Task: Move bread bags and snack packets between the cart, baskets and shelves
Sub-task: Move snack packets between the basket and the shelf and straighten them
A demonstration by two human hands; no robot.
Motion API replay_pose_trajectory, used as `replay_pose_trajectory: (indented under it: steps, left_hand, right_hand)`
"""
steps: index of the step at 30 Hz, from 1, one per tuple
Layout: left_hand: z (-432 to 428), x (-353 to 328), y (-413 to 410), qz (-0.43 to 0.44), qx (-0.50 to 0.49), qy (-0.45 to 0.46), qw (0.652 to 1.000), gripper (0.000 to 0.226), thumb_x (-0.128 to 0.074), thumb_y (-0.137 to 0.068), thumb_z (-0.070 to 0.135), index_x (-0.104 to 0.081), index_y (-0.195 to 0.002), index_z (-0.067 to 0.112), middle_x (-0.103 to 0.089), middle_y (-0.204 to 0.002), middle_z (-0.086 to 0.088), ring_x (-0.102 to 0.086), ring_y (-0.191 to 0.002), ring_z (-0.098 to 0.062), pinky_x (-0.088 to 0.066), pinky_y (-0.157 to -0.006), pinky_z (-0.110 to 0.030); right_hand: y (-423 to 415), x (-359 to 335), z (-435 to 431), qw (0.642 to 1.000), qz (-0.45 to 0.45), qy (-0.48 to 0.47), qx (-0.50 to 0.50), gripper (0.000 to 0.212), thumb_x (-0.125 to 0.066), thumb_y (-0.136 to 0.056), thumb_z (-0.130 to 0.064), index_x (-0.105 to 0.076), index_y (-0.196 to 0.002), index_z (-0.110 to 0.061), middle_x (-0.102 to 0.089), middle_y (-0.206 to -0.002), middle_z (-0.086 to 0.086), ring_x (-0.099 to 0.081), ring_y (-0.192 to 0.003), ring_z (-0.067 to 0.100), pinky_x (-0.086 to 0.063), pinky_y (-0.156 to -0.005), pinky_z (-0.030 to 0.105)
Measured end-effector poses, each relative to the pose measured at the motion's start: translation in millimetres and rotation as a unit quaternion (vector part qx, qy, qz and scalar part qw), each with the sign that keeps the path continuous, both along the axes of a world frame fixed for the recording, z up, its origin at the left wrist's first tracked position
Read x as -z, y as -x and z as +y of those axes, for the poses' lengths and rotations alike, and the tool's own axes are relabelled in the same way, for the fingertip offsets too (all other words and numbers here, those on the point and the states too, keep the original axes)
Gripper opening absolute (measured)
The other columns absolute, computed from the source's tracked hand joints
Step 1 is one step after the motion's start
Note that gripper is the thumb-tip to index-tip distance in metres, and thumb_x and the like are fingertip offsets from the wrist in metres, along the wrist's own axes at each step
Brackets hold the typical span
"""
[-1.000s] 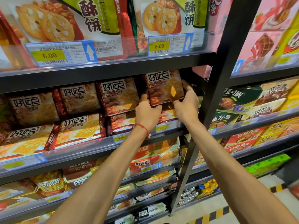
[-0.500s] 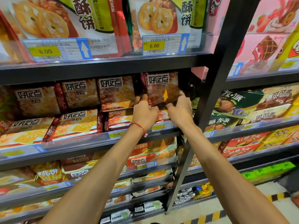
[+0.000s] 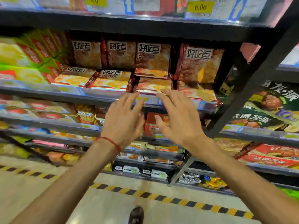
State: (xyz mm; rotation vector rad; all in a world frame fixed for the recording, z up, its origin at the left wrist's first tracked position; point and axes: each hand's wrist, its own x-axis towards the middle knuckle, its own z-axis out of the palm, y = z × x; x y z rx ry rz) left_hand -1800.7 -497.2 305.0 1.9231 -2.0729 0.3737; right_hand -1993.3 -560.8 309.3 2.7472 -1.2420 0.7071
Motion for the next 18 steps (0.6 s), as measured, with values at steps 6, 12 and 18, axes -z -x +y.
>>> replay_pose_trajectory:
  steps: [6, 12, 18]
  left_hand:
    - [120, 46, -44, -0.056, -0.126, -0.086, 0.987, 0.063, -0.053, -0.097, 0.044, -0.043, -0.153, 0.016, -0.045, -0.155, -0.013, -0.041, -0.142, -0.036, -0.039, -0.111, -0.051]
    - [239, 78, -92, -0.036, -0.242, -0.146, 0.958, 0.065, -0.053, -0.097, 0.049, -0.043, -0.154, 0.018, -0.045, -0.156, -0.012, -0.040, -0.145, -0.035, -0.038, -0.113, -0.052]
    - [358, 105, -173, -0.001, -0.324, -0.137, 0.936, 0.064, -0.052, -0.096, 0.047, -0.044, -0.152, 0.015, -0.048, -0.153, -0.015, -0.044, -0.141, -0.038, -0.040, -0.109, -0.051]
  right_hand:
    - [-50, 42, 61, 0.989, 0.083, -0.002, -0.122, 0.069, -0.055, -0.093, -0.051, -0.051, -0.151, -0.014, -0.049, -0.157, 0.009, -0.042, -0.146, 0.032, -0.030, -0.122, 0.049]
    - [-130, 72, 135, 0.967, 0.134, -0.026, -0.213, 0.075, -0.054, -0.089, -0.053, -0.049, -0.153, -0.015, -0.046, -0.160, 0.010, -0.038, -0.149, 0.035, -0.025, -0.125, 0.055]
    - [-239, 102, 232, 0.951, 0.123, -0.020, -0.282, 0.074, -0.060, -0.089, -0.052, -0.052, -0.151, -0.013, -0.046, -0.160, 0.008, -0.039, -0.149, 0.033, -0.024, -0.125, 0.053]
